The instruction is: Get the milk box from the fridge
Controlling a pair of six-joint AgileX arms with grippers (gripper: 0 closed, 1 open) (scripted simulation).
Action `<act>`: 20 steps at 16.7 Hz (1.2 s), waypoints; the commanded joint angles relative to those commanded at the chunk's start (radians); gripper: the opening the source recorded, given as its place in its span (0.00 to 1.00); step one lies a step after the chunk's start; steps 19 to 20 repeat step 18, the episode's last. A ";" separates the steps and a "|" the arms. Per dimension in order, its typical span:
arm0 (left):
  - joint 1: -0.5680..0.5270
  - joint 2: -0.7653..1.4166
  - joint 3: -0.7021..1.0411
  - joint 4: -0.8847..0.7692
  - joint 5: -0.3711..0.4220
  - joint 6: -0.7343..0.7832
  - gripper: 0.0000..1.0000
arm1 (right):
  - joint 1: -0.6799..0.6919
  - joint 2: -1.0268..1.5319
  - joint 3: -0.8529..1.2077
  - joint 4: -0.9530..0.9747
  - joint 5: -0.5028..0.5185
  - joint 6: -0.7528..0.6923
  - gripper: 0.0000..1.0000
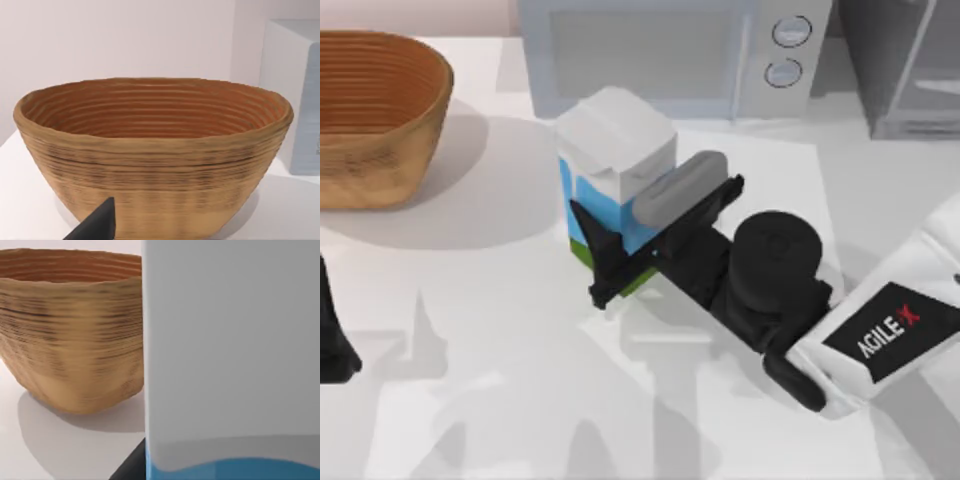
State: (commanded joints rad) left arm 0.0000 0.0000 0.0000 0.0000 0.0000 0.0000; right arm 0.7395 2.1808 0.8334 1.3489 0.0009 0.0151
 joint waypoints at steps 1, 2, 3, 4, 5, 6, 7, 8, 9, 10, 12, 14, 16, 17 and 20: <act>0.000 0.000 0.000 0.000 0.000 0.000 1.00 | 0.000 0.000 0.000 0.000 0.000 0.000 0.15; 0.000 0.000 0.000 0.000 0.000 0.000 1.00 | 0.000 0.000 0.000 0.000 0.000 0.000 0.23; 0.000 0.000 0.000 0.000 0.000 0.000 1.00 | 0.000 0.000 0.000 0.000 0.000 0.000 0.30; 0.000 0.000 0.000 0.000 0.000 0.000 1.00 | 0.000 0.000 0.000 0.000 0.000 0.000 0.38; 0.000 0.000 0.000 0.000 0.000 0.000 1.00 | 0.000 0.000 0.000 0.000 0.000 0.000 0.45; 0.000 0.000 0.000 0.000 0.000 0.000 1.00 | 0.000 0.000 0.000 0.000 0.000 0.000 0.53; 0.000 0.000 0.000 0.000 0.000 0.000 1.00 | 0.000 0.000 0.000 0.000 0.000 0.000 0.60; 0.000 0.000 0.000 0.000 0.000 0.000 1.00 | 0.000 0.000 0.000 0.000 0.000 0.000 0.68; 0.000 0.000 0.000 0.000 0.000 0.000 1.00 | 0.000 0.000 0.000 0.000 0.000 0.000 0.75; 0.000 0.000 0.000 0.000 0.000 0.000 1.00 | 0.000 0.000 0.000 0.000 0.000 0.000 0.83; 0.000 0.000 0.000 0.000 0.000 0.000 1.00 | 0.000 0.000 0.000 0.000 0.000 0.000 0.98; 0.000 0.000 0.000 0.000 0.000 0.000 1.00 | 0.000 0.000 0.000 0.000 0.000 0.000 1.00; 0.000 0.000 0.000 0.000 0.000 0.000 1.00 | 0.000 0.000 0.000 0.000 0.000 0.000 1.00; 0.000 0.000 0.000 0.000 0.000 0.000 1.00 | 0.000 0.000 0.000 0.000 0.000 0.000 1.00; 0.000 0.000 0.000 0.000 0.000 0.000 1.00 | 0.000 0.000 0.000 0.000 0.000 0.000 1.00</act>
